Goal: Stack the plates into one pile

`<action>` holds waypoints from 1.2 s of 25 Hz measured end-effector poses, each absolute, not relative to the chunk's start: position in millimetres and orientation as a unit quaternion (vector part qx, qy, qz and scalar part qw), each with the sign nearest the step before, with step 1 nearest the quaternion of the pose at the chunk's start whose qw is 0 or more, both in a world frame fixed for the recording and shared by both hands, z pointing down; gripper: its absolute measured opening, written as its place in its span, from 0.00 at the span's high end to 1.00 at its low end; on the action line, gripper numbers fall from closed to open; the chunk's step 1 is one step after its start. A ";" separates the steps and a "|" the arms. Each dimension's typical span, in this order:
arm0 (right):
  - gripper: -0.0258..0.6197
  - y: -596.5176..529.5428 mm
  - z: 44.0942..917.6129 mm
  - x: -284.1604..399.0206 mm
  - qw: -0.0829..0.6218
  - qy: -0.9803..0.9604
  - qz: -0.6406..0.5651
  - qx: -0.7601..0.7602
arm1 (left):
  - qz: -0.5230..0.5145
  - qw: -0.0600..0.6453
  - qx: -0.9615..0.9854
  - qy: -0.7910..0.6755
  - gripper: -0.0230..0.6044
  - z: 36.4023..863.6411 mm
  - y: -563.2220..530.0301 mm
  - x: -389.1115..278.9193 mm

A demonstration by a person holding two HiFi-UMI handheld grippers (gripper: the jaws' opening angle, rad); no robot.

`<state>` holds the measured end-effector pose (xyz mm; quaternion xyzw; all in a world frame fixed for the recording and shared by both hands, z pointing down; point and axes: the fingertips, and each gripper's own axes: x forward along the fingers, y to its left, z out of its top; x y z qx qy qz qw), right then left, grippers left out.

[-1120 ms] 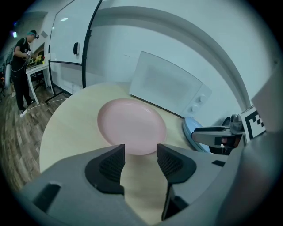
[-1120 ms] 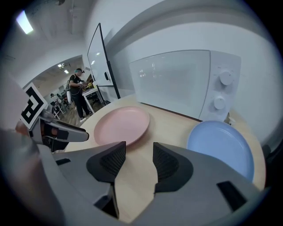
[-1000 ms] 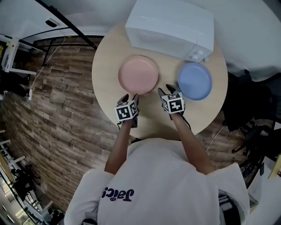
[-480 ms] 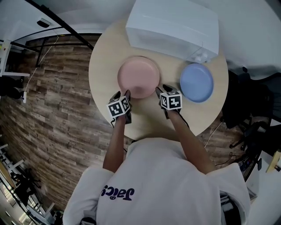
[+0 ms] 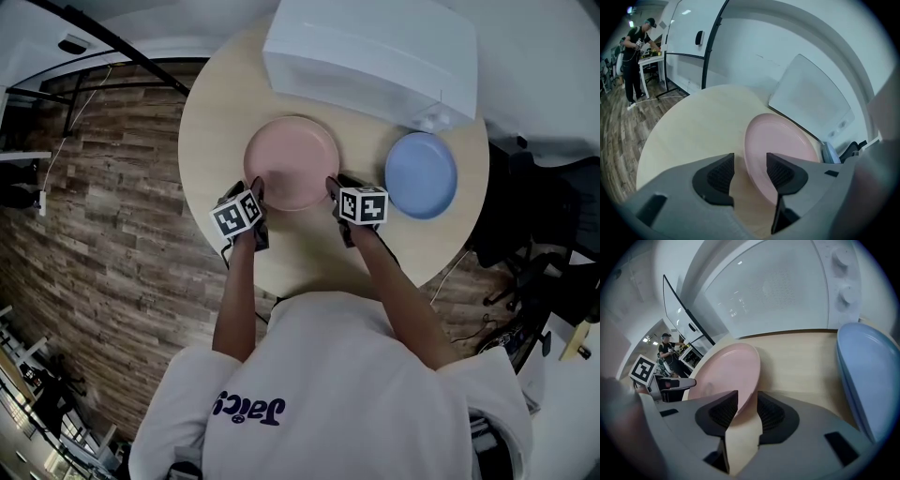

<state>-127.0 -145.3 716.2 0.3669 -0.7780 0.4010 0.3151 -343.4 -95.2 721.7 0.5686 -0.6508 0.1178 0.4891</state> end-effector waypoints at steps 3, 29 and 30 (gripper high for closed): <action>0.77 -143.8 723.0 -131.1 0.303 -0.767 0.431 0.365 | 0.118 0.494 0.566 -0.650 0.62 726.7 -98.0 -342.9; 0.82 -88.3 684.3 -82.4 0.258 -0.763 0.458 0.376 | 0.089 0.496 0.577 -0.643 0.89 684.8 -38.9 -292.6; 0.82 -86.0 680.4 -76.6 0.253 -0.764 0.457 0.379 | 0.090 0.493 0.582 -0.640 0.89 680.9 -38.1 -287.1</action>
